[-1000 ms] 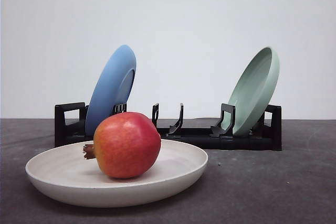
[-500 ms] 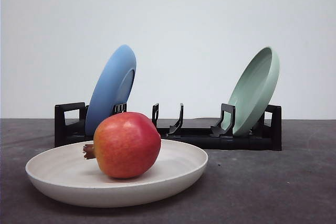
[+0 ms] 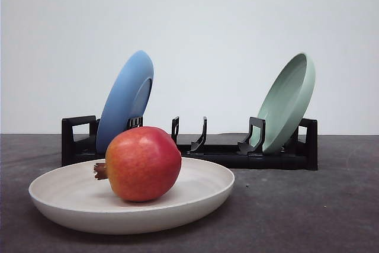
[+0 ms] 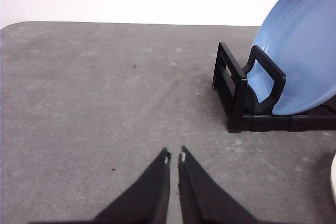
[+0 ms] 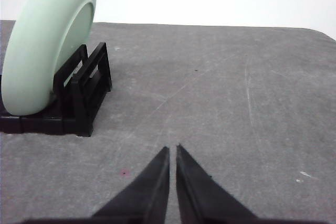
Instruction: Place pomegranate in white plate
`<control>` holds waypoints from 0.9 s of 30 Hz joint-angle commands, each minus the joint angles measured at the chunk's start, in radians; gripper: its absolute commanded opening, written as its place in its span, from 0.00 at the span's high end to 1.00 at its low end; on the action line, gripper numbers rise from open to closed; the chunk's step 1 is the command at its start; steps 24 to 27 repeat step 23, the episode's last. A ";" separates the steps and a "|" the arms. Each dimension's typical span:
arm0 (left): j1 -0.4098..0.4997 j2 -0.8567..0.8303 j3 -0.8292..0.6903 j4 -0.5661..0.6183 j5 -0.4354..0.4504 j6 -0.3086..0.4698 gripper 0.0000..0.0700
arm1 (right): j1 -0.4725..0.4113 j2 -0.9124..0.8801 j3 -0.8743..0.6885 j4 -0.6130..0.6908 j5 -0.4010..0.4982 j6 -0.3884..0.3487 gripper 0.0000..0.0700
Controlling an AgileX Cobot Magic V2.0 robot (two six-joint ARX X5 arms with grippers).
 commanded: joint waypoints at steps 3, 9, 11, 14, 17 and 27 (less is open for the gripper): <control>-0.001 -0.001 -0.011 0.000 -0.001 0.015 0.99 | -0.002 0.000 -0.003 0.009 0.001 -0.005 0.98; -0.001 -0.001 -0.011 0.000 -0.001 0.015 0.99 | -0.002 0.000 -0.003 0.009 0.001 -0.005 0.98; -0.001 -0.001 -0.011 0.000 -0.001 0.015 0.99 | -0.002 0.000 -0.003 0.009 0.001 -0.005 0.98; -0.001 -0.001 -0.011 0.000 -0.001 0.015 0.99 | -0.002 0.000 -0.003 0.009 0.001 -0.005 0.98; -0.001 -0.001 -0.011 0.000 -0.001 0.015 0.99 | -0.002 0.000 -0.003 0.009 0.001 -0.005 0.98; -0.001 -0.001 -0.011 0.000 -0.001 0.015 0.99 | -0.002 0.000 -0.003 0.009 0.001 -0.005 0.98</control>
